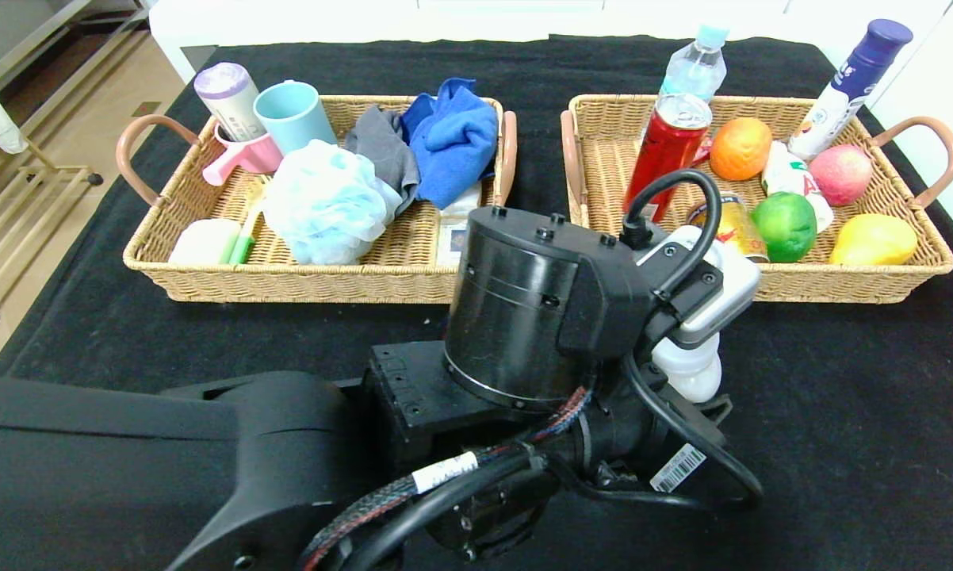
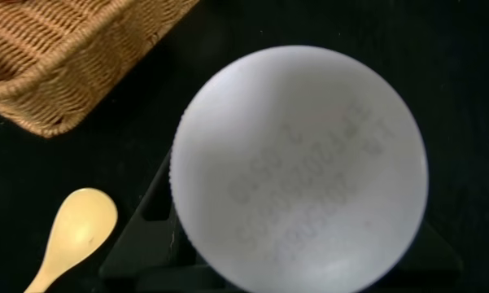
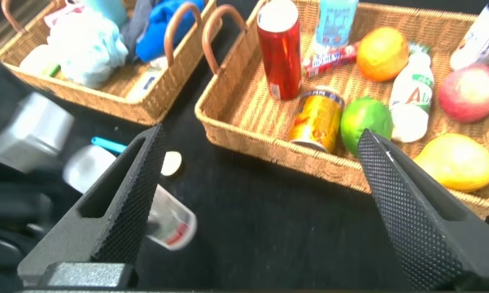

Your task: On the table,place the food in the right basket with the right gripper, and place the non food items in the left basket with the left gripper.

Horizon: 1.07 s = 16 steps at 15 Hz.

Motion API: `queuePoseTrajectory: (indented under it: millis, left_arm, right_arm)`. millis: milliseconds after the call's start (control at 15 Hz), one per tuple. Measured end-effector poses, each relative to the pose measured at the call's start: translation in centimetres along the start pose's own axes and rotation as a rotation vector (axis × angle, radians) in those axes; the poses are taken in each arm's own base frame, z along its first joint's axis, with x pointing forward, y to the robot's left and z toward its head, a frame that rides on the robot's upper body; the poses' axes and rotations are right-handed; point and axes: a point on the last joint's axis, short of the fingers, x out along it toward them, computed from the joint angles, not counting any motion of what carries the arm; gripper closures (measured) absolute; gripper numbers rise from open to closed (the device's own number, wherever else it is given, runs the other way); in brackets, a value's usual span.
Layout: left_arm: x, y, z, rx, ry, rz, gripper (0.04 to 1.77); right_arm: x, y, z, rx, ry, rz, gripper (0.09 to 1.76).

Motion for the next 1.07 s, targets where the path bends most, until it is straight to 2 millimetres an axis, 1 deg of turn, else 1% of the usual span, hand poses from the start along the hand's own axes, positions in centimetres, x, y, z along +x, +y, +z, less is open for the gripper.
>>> queuePoseTrajectory:
  millis: [200, 400, 467, 600, 800, 933, 1067]
  left_arm:
    - [1.1, -0.2, -0.2, 0.004, 0.009, -0.001, 0.81]
    - [1.5, -0.3, -0.5, 0.006, 0.019, -0.004, 0.81]
    - [1.6, -0.3, -0.5, 0.007, 0.021, -0.004, 0.77]
    - [1.8, -0.4, -0.6, 0.008, 0.022, -0.004, 0.61]
    - [2.0, -0.5, -0.8, 0.013, 0.03, -0.002, 0.45]
    - [1.8, -0.7, -0.8, 0.015, 0.032, -0.006, 0.37]
    - [1.0, -0.9, -0.4, 0.02, 0.027, -0.012, 0.31]
  right_arm:
    - [-0.4, 0.0, 0.0, -0.002, 0.006, -0.001, 0.14]
    - [-0.5, 0.0, 0.1, -0.002, 0.005, -0.002, 0.14]
    - [-0.5, 0.0, 0.1, -0.002, 0.005, -0.002, 0.14]
    - [-0.5, 0.0, 0.1, -0.002, 0.005, -0.002, 0.14]
    - [-0.6, 0.0, 0.1, -0.002, 0.003, -0.001, 0.14]
    - [-0.7, 0.0, 0.2, -0.001, -0.002, 0.0, 0.14]
    - [-0.8, 0.0, 0.3, -0.001, -0.008, 0.002, 0.14]
